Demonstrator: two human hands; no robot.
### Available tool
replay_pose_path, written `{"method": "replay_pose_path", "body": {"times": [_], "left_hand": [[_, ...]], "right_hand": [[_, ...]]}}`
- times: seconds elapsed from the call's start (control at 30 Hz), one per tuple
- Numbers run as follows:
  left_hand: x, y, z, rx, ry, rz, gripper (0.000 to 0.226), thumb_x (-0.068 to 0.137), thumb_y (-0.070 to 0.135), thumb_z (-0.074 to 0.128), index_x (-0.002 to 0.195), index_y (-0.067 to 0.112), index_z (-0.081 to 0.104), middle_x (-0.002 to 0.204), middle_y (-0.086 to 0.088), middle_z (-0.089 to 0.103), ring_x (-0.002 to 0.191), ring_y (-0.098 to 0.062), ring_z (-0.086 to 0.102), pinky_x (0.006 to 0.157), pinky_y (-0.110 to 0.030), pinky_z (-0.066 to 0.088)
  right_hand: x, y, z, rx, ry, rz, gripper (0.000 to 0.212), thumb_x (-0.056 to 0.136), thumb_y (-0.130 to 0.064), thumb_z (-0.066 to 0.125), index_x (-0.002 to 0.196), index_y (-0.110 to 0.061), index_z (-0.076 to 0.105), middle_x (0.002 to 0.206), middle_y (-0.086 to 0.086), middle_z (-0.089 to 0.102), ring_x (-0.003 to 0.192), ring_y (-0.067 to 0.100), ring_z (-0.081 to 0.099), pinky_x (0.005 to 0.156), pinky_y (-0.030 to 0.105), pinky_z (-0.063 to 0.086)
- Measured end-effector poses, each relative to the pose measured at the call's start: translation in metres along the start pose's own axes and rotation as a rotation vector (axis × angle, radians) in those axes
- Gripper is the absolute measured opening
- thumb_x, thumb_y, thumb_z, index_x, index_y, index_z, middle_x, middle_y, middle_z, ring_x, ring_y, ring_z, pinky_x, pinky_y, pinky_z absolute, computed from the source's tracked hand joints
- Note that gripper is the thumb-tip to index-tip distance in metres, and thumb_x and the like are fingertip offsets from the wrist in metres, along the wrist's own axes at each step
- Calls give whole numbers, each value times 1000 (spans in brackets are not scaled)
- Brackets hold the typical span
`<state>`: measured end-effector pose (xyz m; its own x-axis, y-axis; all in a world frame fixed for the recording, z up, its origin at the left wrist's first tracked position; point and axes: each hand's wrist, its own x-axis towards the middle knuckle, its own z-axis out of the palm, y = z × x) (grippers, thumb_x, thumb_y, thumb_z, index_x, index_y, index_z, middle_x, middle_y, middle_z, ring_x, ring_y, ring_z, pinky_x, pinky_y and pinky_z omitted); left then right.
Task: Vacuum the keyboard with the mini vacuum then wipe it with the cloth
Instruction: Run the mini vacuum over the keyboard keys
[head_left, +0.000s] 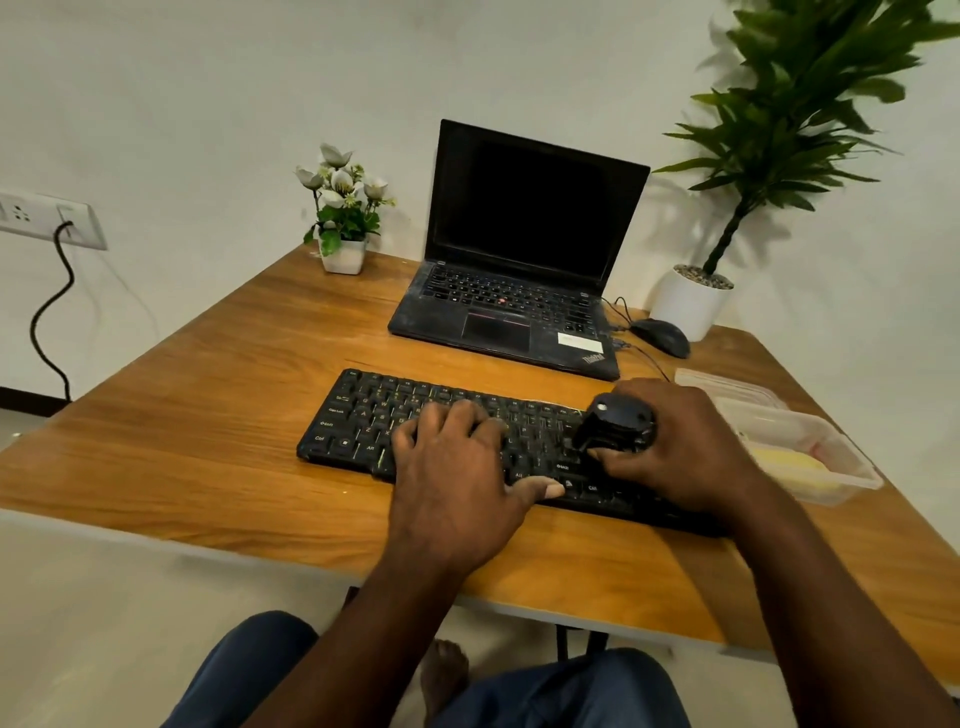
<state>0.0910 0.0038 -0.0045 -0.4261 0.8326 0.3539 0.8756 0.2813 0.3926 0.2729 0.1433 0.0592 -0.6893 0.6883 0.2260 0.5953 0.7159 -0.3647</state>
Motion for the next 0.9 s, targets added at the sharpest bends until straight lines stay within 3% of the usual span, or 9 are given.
{"method": "replay_pose_path", "body": {"times": [0.17, 0.3, 0.47, 0.6, 0.77, 0.9], "left_hand": [[1, 1, 3, -64, 19, -42, 107, 75, 90, 54, 159, 32, 22, 157, 8, 33, 144, -19, 26, 121, -47, 20], [1, 1, 3, -79, 44, -45, 123, 72, 89, 58, 163, 28, 1, 159, 5, 29, 144, -20, 24, 121, -47, 20], [1, -2, 6, -105, 67, -46, 126, 71, 86, 62, 162, 28, -2, 158, 5, 32, 142, -20, 26, 119, -47, 24], [1, -1, 5, -89, 59, -41, 128, 71, 91, 57, 163, 27, -4, 159, 3, 29, 145, -21, 23, 121, -47, 20], [1, -1, 6, -77, 51, -35, 124, 73, 92, 53, 163, 27, -3, 160, 4, 27, 144, -21, 22, 121, -46, 20], [1, 0, 7, -83, 56, -3, 118, 76, 88, 54, 163, 30, 0, 159, 6, 27, 144, -19, 22, 121, -45, 18]], "right_hand": [[-2, 16, -21, -43, -49, 77, 41, 70, -27, 93, 92, -43, 63, 93, -16, 68, 89, 8, 63, 71, 31, 50], [13, -19, 2, -15, 14, -78, 37, 71, -33, 90, 102, -32, 68, 96, -12, 66, 89, 9, 60, 76, 39, 55], [21, -53, 37, 27, 52, -229, 38, 73, -30, 86, 106, -25, 70, 97, -10, 66, 91, 11, 56, 78, 41, 53], [11, -22, 22, -2, 16, -130, 38, 72, -37, 88, 104, -32, 68, 96, -14, 64, 90, 7, 55, 77, 40, 53], [-5, 18, -21, -84, -15, 58, 37, 71, -32, 91, 95, -39, 64, 94, -15, 64, 91, 12, 60, 74, 34, 49], [-11, 4, -13, 116, 47, 25, 42, 71, -27, 93, 103, -37, 68, 97, -14, 69, 91, 4, 64, 75, 25, 54]]}}
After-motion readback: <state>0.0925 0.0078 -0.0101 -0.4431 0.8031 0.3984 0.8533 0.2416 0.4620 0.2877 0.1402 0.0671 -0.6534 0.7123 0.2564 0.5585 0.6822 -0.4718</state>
